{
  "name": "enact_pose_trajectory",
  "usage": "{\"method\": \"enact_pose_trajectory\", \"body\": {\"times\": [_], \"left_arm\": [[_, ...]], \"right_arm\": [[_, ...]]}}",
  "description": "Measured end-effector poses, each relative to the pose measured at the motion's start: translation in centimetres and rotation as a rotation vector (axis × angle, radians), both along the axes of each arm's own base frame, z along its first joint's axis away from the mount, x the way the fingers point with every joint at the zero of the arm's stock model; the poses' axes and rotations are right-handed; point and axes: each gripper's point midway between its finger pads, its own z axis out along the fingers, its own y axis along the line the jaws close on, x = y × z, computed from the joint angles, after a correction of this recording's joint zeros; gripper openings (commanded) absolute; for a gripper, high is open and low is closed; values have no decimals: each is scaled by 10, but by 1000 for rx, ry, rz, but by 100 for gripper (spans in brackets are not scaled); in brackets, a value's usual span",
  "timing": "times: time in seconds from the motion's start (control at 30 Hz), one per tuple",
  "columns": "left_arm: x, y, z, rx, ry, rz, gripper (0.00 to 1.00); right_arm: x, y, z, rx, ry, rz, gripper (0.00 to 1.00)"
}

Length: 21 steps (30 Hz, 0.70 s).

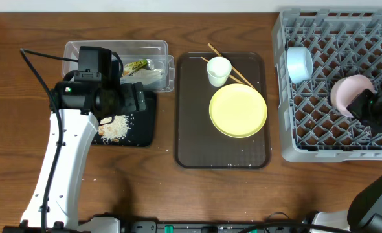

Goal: Sort waste into correct bins and load items into the dishwasher rack
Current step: 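Adjust the pink bowl upright in the rack and open the right gripper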

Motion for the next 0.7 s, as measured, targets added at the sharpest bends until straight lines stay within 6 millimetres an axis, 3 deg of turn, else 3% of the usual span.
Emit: {"method": "enact_pose_trajectory", "body": {"times": [0.2,0.47,0.57,0.7], "left_arm": [[0,0,0,0,0,0,93],[0,0,0,0,0,0,93],[0,0,0,0,0,0,93],[0,0,0,0,0,0,93]], "right_arm": [[1,1,3,0,-10,2,2],[-1,2,36,-45,-91,12,60],[-5,3,43,-53,-100,18,67],[-5,3,43,-53,-97,20,68]]}}
